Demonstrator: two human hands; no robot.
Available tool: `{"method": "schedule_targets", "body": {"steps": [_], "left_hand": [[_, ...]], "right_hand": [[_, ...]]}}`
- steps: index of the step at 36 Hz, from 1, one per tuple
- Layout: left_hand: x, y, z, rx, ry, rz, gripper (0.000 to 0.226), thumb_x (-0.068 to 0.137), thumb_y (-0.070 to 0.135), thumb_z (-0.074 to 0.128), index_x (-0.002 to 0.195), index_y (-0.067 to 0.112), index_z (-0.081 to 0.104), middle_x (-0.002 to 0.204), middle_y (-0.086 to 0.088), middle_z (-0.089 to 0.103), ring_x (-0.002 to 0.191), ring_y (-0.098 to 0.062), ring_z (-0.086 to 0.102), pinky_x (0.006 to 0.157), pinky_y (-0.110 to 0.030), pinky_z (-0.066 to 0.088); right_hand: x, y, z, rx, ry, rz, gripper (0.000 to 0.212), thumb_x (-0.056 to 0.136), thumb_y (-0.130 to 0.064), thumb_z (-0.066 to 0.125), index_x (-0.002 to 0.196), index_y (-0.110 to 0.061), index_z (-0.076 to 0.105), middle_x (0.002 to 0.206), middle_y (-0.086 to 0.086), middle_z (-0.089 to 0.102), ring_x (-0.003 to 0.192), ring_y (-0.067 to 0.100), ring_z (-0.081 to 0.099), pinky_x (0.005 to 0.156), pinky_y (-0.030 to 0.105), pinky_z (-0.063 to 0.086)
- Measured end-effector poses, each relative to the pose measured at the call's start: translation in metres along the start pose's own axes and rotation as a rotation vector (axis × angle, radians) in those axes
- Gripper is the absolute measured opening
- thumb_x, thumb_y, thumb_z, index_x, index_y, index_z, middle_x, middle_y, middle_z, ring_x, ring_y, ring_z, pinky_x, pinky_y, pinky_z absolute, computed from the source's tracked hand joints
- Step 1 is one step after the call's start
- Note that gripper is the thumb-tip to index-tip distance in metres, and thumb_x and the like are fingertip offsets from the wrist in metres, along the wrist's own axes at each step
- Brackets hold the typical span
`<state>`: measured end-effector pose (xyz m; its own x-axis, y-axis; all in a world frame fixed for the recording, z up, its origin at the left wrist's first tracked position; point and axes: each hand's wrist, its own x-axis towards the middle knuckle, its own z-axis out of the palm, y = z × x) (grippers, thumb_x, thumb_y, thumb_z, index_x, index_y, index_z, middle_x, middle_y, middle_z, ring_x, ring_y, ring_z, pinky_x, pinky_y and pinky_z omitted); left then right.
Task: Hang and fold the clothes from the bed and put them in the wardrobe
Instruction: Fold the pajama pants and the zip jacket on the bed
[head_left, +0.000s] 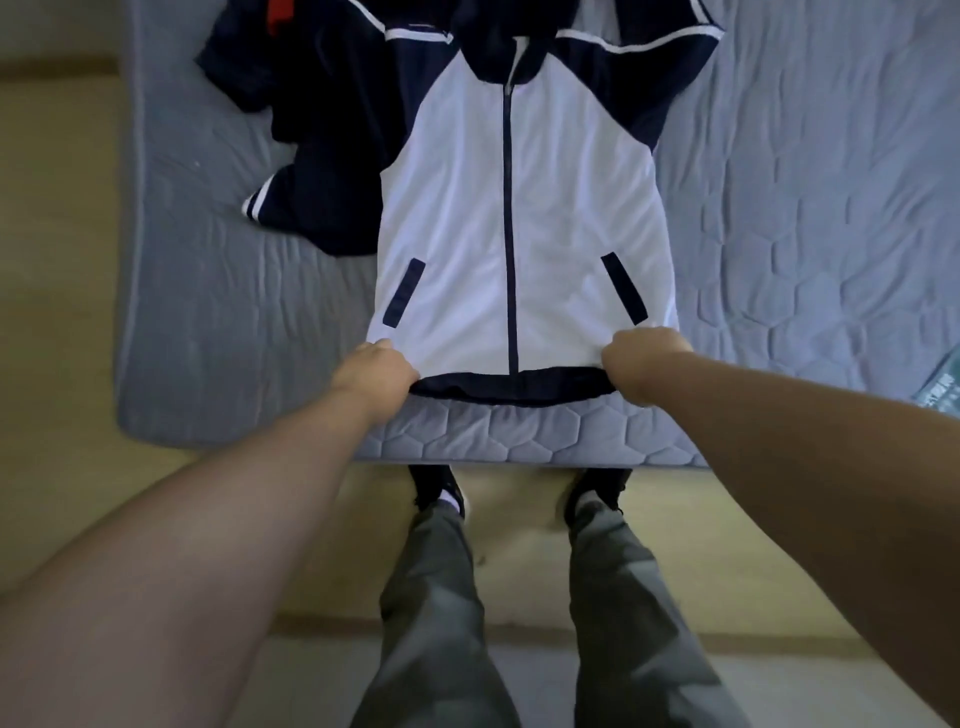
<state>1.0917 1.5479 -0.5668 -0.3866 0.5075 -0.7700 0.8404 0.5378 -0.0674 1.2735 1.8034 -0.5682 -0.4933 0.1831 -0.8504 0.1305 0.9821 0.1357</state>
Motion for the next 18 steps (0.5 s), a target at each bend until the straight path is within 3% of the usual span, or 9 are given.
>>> {"method": "schedule_targets", "body": {"steps": [2,5,7,13,18], "left_hand": [[0.001,0.007,0.009,-0.002,-0.021,-0.011,0.04,0.1,0.013,0.044,0.128,0.033,0.064,0.105,-0.002,0.05,0.104,-0.026,0.051,0.076,-0.028,0.034],[0.002,0.015,0.023,-0.011,-0.045,-0.032,0.021,0.099,0.016,0.052,0.113,0.02,0.067,0.08,0.005,0.032,0.09,-0.024,0.047,0.072,-0.03,0.036],[0.003,0.02,0.032,0.016,-0.063,-0.022,0.018,0.101,0.016,0.052,0.111,0.015,0.066,0.077,0.005,0.027,0.087,-0.022,0.043,0.073,-0.031,0.037],[0.002,0.026,0.058,0.175,-0.134,0.032,0.039,0.097,0.007,0.043,0.128,0.023,0.062,0.107,-0.004,0.044,0.1,-0.022,0.046,0.077,-0.03,0.036],[0.006,0.03,0.084,0.209,-0.195,0.046,0.036,0.097,0.013,0.048,0.129,0.024,0.061,0.119,-0.004,0.048,0.11,-0.024,0.05,0.08,-0.029,0.036]], "right_hand": [[0.002,-0.004,0.009,0.045,-0.037,-0.017,0.018,0.091,-0.005,0.052,0.104,-0.015,0.061,0.103,0.003,0.057,0.08,0.021,0.054,0.066,0.034,0.042],[0.006,-0.011,0.022,0.079,-0.07,-0.052,0.011,0.091,-0.009,0.055,0.099,-0.015,0.059,0.093,0.002,0.055,0.071,0.019,0.053,0.061,0.034,0.042],[0.008,-0.015,0.033,0.099,-0.091,-0.061,0.009,0.089,-0.009,0.056,0.095,-0.016,0.058,0.089,0.002,0.052,0.071,0.019,0.054,0.061,0.033,0.043],[0.017,-0.031,0.068,0.156,-0.155,-0.096,0.023,0.085,-0.006,0.053,0.105,-0.016,0.061,0.092,0.003,0.054,0.077,0.02,0.058,0.052,0.029,0.039],[0.024,-0.048,0.095,0.181,-0.174,-0.114,0.022,0.082,-0.005,0.057,0.1,-0.016,0.061,0.092,0.002,0.054,0.076,0.021,0.059,0.052,0.03,0.041]]}}
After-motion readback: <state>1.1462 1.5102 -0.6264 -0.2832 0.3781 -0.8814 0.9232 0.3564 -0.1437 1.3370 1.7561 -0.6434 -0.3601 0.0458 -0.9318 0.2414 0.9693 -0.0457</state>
